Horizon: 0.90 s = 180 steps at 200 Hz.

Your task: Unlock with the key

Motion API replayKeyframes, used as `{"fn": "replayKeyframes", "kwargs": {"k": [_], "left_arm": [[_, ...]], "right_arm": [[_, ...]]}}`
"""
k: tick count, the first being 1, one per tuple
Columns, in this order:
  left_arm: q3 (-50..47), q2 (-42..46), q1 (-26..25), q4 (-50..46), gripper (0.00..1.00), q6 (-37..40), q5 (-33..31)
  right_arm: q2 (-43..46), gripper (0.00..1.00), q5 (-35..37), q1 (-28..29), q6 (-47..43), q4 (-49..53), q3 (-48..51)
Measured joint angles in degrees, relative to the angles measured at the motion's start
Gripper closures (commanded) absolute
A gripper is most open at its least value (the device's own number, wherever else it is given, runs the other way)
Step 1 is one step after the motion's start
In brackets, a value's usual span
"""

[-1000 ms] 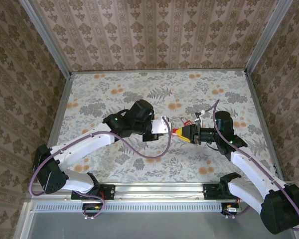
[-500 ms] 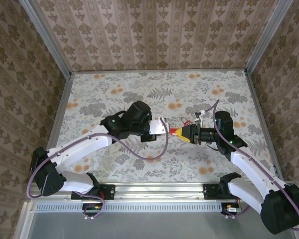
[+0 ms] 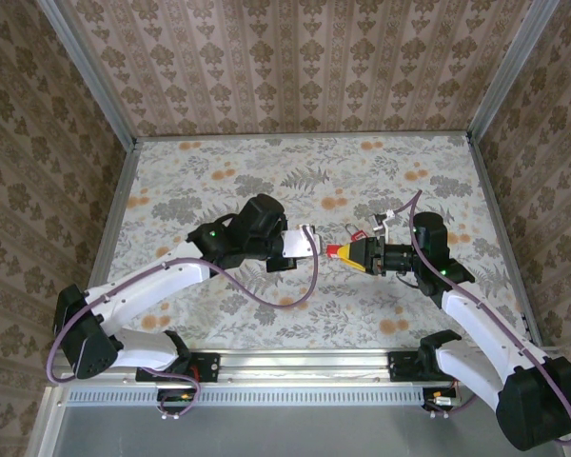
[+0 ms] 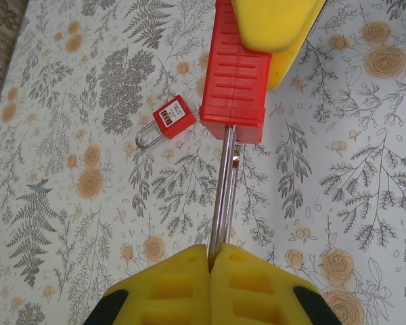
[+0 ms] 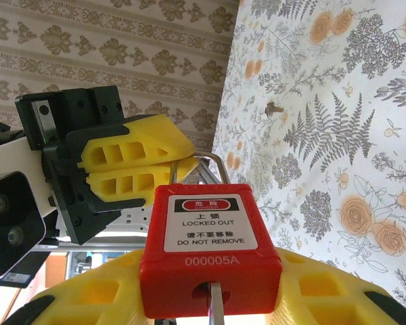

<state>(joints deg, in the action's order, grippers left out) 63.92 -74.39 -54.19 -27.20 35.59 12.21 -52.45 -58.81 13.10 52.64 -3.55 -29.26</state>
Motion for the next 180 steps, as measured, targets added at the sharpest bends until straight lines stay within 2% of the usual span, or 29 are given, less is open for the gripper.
{"fn": "replayKeyframes", "kwargs": {"k": [63,115,147,180], "left_arm": [[-0.17,0.02,-0.04,0.42,0.99,-0.02,0.00],[-0.17,0.28,-0.04,0.31,0.92,-0.02,0.00],[-0.22,1.01,0.07,-0.87,0.76,-0.24,-1.03],[-0.22,3.21,0.28,-1.79,0.67,-0.61,-2.47]], "right_arm": [[0.00,0.76,-0.15,-0.31,0.02,-0.02,0.00],[-0.04,0.76,-0.35,-0.31,0.02,-0.09,0.00],[-0.13,0.76,-0.07,-0.70,0.02,0.13,0.00],[-0.15,0.76,0.13,-1.22,0.02,0.15,0.00]]}}
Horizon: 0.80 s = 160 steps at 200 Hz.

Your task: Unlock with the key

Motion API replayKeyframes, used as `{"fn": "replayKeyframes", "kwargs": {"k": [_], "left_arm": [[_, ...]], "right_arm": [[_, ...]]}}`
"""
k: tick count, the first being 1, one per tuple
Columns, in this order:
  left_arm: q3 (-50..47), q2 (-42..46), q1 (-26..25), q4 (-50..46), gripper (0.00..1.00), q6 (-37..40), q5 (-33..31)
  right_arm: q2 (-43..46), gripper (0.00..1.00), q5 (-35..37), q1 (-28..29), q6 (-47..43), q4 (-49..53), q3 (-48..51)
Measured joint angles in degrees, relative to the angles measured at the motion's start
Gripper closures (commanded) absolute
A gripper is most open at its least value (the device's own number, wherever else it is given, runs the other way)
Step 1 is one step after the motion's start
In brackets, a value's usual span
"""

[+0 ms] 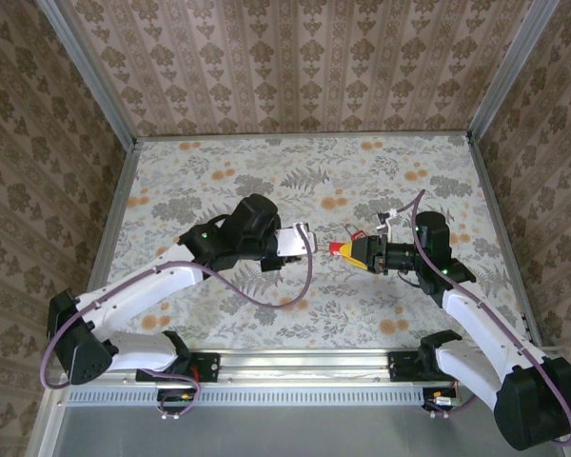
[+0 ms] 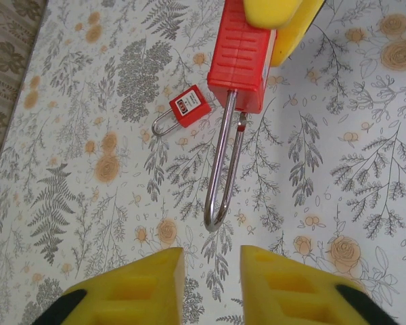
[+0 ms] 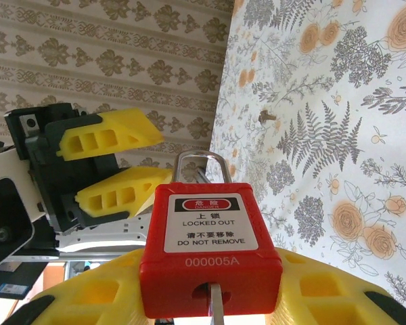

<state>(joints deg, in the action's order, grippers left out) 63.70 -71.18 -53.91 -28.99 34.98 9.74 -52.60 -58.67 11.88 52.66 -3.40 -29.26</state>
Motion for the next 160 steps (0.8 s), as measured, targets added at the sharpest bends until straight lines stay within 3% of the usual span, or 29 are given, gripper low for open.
{"fn": "replayKeyframes", "kwargs": {"k": [34,72,112,160], "left_arm": [[-0.11,0.48,0.00,-0.15,0.53,-0.55,-0.83],[-1.57,0.42,-0.63,1.84,0.51,-0.98,-2.86],[-7.65,0.39,-2.80,10.54,0.52,-1.95,-8.83],[-11.23,-1.11,-4.48,19.39,0.63,-2.27,-13.55]], "right_arm": [[0.00,0.76,0.00,0.00,0.02,0.00,0.00],[0.00,0.76,0.00,0.00,0.26,-0.02,0.00],[0.00,0.76,-0.02,0.00,2.38,-1.20,0.02],[0.00,0.76,0.00,0.42,5.49,-3.39,0.02]]}}
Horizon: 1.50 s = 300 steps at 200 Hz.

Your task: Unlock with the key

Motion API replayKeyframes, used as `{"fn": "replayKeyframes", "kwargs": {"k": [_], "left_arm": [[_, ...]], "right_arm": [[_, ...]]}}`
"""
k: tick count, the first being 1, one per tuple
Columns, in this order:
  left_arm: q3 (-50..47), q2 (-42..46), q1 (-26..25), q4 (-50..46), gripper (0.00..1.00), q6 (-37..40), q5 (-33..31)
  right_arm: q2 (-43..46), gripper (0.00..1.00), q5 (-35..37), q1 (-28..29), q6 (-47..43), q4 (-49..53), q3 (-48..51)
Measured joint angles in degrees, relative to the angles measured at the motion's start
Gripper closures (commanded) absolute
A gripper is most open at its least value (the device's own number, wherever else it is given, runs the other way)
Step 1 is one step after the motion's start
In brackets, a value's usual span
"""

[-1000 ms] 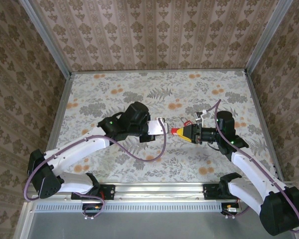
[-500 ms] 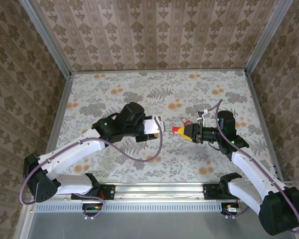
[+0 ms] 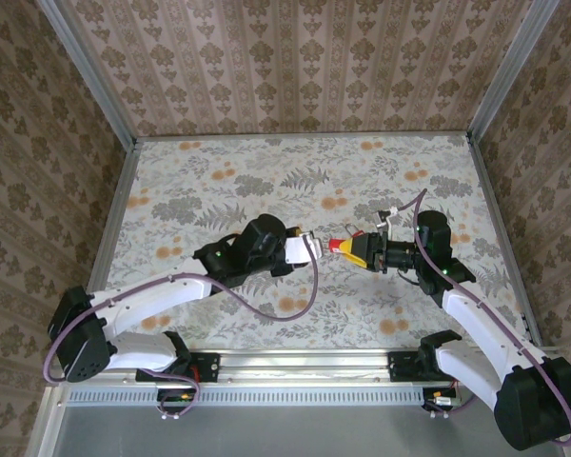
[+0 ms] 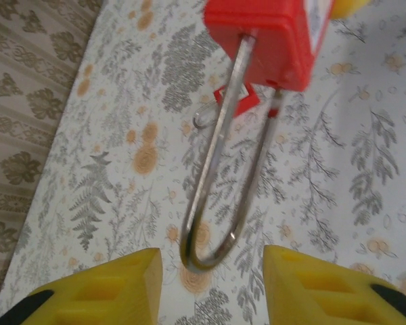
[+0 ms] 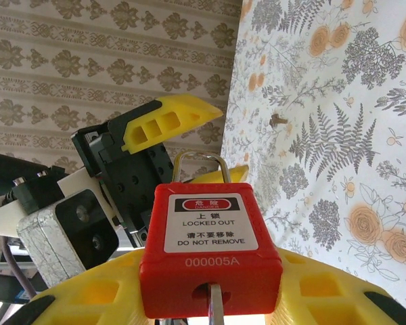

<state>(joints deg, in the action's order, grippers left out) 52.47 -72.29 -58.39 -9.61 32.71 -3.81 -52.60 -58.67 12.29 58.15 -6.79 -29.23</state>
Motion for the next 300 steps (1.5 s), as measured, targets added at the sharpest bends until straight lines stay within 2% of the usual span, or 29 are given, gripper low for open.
{"fn": "replayKeyframes", "kwargs": {"k": [45,111,162,206,229,269,300], "left_arm": [[-1.95,-0.85,-0.09,6.86,0.86,0.33,-2.58],[-6.05,-1.01,-0.85,13.18,1.00,1.60,-5.92],[-8.28,0.72,-1.18,15.02,1.00,1.57,-6.69],[-12.09,1.53,-2.05,22.62,1.00,3.19,-10.29],[-13.99,1.27,-3.28,28.59,1.00,7.34,-14.08],[-15.93,-1.49,-5.97,41.44,1.00,16.81,-19.63],[-16.17,-2.40,-7.43,52.98,1.00,24.76,-22.27]], "right_arm": [[0.00,0.76,1.42,2.27,1.57,-0.94,0.48],[-0.55,0.76,4.48,3.15,2.32,-1.49,0.48],[-1.22,0.76,4.76,3.98,2.32,-2.29,0.48],[-1.84,0.68,5.22,4.85,3.43,-3.82,0.48],[-1.77,0.57,5.35,4.85,3.58,-4.61,0.48],[-1.18,0.44,5.75,5.14,2.69,-4.31,0.46],[-1.14,0.39,5.62,4.28,0.83,-2.12,0.46]]}}
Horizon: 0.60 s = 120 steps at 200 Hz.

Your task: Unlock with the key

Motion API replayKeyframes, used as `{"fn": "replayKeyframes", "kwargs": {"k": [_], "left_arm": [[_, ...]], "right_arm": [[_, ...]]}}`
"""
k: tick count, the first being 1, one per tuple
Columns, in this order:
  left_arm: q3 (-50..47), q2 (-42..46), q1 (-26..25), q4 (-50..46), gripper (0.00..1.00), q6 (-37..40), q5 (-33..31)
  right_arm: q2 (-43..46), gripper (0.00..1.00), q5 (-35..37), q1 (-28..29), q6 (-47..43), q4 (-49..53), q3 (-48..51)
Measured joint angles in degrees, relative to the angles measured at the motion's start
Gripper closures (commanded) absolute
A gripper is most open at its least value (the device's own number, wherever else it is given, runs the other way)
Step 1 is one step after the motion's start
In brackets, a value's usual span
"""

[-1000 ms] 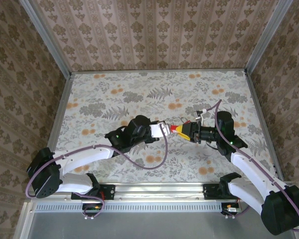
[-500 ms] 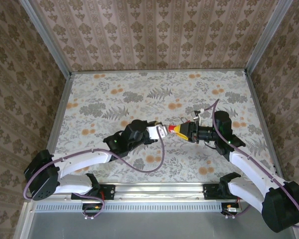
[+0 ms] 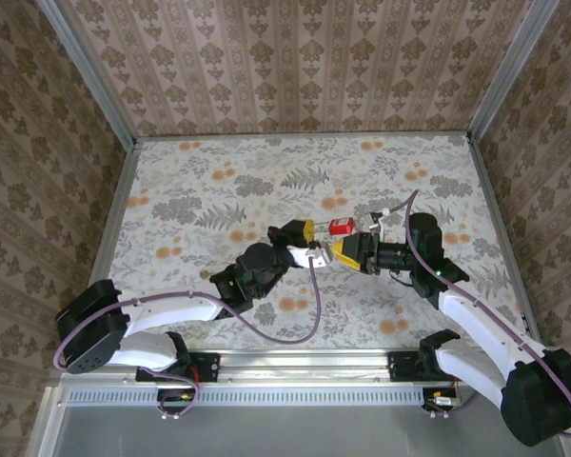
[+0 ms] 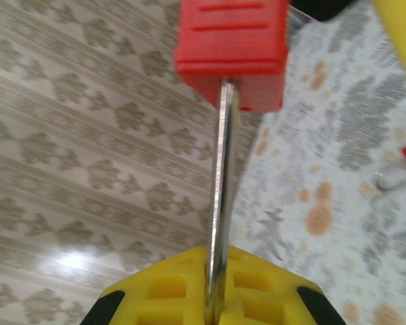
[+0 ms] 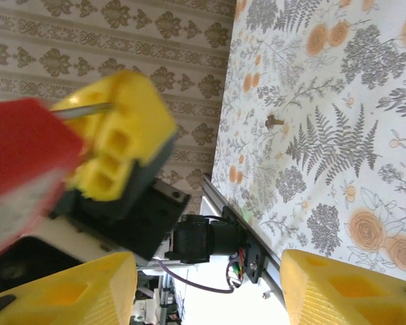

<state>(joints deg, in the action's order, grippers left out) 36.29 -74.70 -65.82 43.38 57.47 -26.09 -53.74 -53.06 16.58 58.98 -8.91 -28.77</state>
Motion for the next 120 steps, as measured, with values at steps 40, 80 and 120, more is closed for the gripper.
{"fn": "replayKeyframes", "kwargs": {"k": [40,80,120], "left_arm": [[-0.02,-2.73,-1.40,8.55,1.00,9.46,-2.54],[-0.07,-6.01,-1.60,10.23,1.00,14.88,-5.05],[-1.20,-13.35,-1.18,19.82,1.00,23.34,-7.85]], "right_arm": [[2.03,0.36,0.07,-2.58,-2.32,4.20,0.00],[7.04,0.38,0.46,-4.70,-6.62,12.41,-1.53],[11.30,0.45,2.19,-7.02,-9.84,20.11,-2.40]]}}
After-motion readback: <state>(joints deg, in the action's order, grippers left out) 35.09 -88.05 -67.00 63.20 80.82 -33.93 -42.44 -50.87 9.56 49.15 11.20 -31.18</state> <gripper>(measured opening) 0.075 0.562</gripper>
